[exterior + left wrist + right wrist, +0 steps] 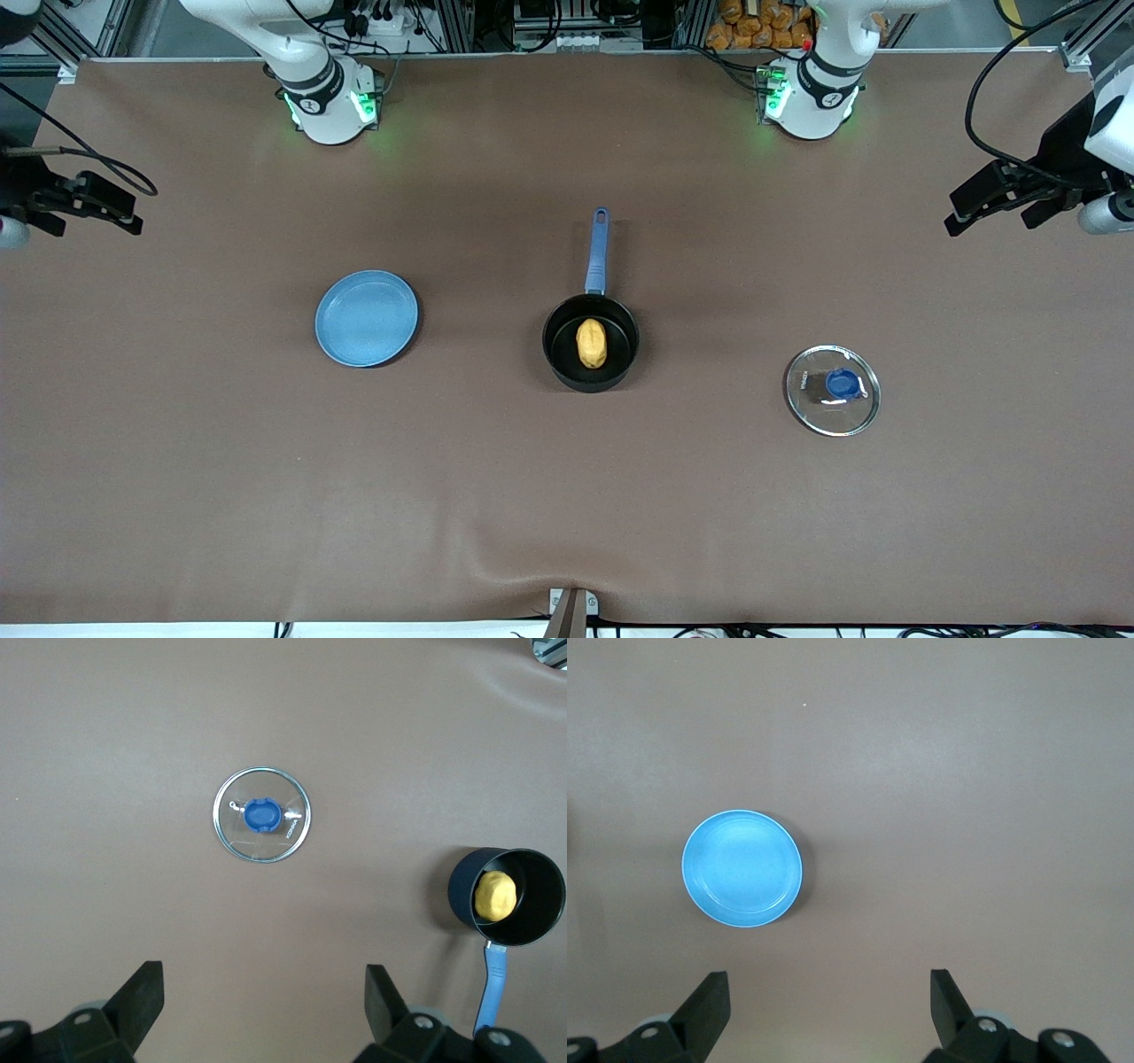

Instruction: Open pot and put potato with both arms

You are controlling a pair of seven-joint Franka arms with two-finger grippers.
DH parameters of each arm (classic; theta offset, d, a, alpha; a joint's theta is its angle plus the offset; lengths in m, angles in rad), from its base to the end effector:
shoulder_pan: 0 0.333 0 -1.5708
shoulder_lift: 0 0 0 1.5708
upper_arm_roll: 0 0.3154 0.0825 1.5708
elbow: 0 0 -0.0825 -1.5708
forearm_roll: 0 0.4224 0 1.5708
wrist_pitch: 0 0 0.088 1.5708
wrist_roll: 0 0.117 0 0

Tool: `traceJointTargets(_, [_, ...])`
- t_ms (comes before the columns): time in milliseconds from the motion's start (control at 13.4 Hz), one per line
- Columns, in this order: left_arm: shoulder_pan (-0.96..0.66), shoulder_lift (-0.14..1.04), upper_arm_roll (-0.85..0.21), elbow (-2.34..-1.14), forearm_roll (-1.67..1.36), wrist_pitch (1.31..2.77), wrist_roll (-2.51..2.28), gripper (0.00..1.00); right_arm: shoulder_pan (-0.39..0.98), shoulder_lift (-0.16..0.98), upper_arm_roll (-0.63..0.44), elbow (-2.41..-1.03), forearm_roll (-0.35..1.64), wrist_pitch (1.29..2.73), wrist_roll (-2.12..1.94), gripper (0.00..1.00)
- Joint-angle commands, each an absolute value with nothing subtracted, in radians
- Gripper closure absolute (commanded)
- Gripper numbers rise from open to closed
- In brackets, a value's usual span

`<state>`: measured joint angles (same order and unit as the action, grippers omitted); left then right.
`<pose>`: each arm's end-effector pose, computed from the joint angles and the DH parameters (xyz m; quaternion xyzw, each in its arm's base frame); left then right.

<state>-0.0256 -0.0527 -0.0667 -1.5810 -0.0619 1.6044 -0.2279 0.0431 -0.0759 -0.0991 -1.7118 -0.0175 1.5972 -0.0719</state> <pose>0.5777 -0.0616 0.6428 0.9966 0.0675 0.0328 0.0349 0.5676 -0.0356 0.5881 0.9998 0.0086 -0.0198 0.0037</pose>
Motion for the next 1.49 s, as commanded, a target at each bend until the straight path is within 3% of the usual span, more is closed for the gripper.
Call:
traceJointTargets(0, [-0.026, -0.069, -0.063, -1.577, -0.039, 1.582, -0.209, 0.00, 0.032, -0.095, -0.089, -1.758, -0.035, 1.623, -0.084, 0.00])
traceJointTargets(1419, [-0.028, -0.067, -0.067, -1.546, 0.054, 1.522, -0.086, 0.00, 0.029, -0.086, -0.091, -1.606, -0.021, 1.566, -0.083, 0.00])
